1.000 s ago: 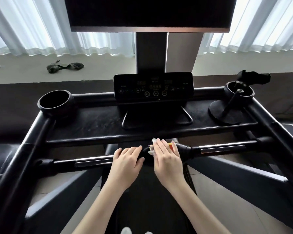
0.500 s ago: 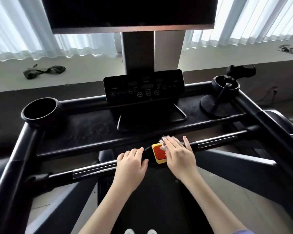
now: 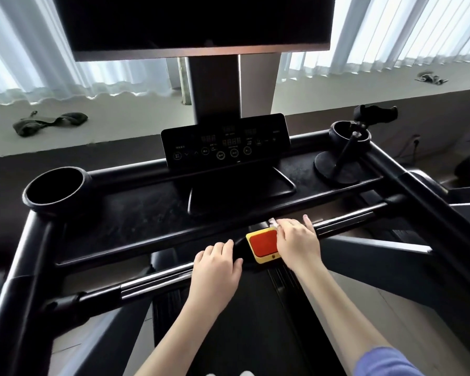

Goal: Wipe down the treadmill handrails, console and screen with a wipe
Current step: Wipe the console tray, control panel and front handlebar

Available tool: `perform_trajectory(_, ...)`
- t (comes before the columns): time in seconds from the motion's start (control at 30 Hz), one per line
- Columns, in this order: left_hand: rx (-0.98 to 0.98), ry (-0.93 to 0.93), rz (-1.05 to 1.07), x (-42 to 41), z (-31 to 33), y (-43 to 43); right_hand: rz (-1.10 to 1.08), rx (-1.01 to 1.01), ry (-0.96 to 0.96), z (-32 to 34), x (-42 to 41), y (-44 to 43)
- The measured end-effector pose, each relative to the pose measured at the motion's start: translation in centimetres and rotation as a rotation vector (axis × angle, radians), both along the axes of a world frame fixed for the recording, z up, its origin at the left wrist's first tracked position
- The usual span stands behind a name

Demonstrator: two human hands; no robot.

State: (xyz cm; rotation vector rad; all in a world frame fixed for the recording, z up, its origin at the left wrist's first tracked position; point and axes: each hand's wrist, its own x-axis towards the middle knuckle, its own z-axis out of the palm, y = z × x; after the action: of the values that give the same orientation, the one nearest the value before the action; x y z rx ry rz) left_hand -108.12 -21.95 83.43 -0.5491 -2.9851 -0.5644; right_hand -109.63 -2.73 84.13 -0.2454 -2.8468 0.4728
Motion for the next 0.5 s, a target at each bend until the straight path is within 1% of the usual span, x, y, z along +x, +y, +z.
perform_trajectory(0.1,-0.034,0.056,-0.017,-0.2,-0.5,-0.1,0.07,0.039,0.097,-1.6,1.6,-0.5)
perform_trajectory(0.13,-0.039,0.075,-0.025,-0.3,-0.7,-0.1,0.094,0.049,0.098,-2.1,2.2,0.0)
perform_trajectory(0.2,-0.034,0.114,-0.041,-0.4,-0.5,-0.2,0.067,0.056,0.096,-2.4,2.6,1.4)
perform_trajectory(0.27,-0.025,0.131,-0.052,-0.4,-0.4,-0.2,-0.013,0.026,0.092,-2.2,2.2,1.9)
perform_trajectory(0.37,-0.019,0.085,-0.066,-0.4,-0.4,-0.3,-0.074,-0.028,0.124,-2.2,1.6,0.7)
perform_trajectory(0.47,-0.028,0.001,-0.068,-0.2,0.2,-0.3,0.04,-0.01,0.172,-2.8,3.0,0.7)
perform_trajectory(0.5,-0.023,0.002,-0.066,-0.3,0.3,-0.2,0.081,-0.006,0.193,-2.8,3.4,1.3)
